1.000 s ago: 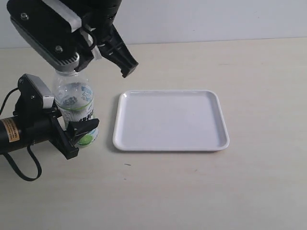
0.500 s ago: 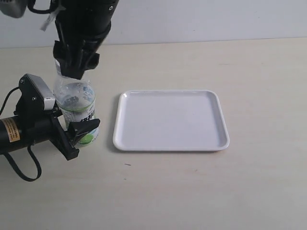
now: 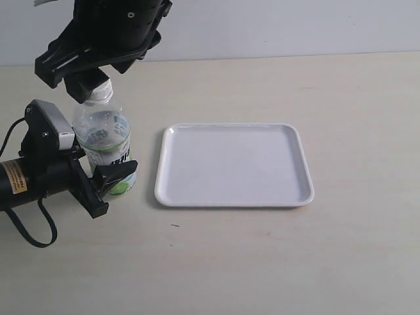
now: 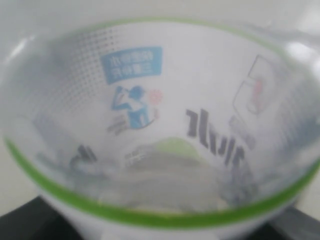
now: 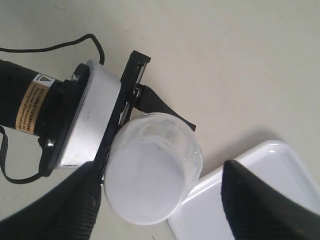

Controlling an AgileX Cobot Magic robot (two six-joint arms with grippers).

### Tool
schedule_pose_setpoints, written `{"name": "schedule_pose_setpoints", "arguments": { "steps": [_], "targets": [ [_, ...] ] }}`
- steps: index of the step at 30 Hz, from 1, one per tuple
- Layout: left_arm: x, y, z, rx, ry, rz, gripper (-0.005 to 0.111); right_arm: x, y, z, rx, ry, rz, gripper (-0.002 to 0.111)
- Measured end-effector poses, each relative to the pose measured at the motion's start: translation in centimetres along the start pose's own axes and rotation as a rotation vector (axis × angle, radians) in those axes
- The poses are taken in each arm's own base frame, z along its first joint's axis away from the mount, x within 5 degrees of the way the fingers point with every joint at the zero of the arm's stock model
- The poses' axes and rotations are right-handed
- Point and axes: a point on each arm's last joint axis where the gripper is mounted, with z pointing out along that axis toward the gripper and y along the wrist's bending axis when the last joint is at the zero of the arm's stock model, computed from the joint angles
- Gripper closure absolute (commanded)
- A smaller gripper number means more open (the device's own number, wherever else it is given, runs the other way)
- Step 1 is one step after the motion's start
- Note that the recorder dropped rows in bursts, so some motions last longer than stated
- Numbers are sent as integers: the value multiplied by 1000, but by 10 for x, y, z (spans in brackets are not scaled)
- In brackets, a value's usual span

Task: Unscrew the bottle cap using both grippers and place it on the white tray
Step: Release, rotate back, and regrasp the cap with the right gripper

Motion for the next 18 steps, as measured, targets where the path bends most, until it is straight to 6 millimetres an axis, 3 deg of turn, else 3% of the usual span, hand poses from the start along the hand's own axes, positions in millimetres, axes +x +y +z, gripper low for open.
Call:
{"name": "schedule_pose_setpoints", "arguments": {
  "steps": [10, 18],
  "targets": [
    [0, -1, 0, 7, -1, 3, 107, -1, 0, 2, 1, -14, 30, 43],
    [0, -1, 0, 7, -1, 3, 107, -1, 0, 2, -2, -15, 32, 50]
  ]
}}
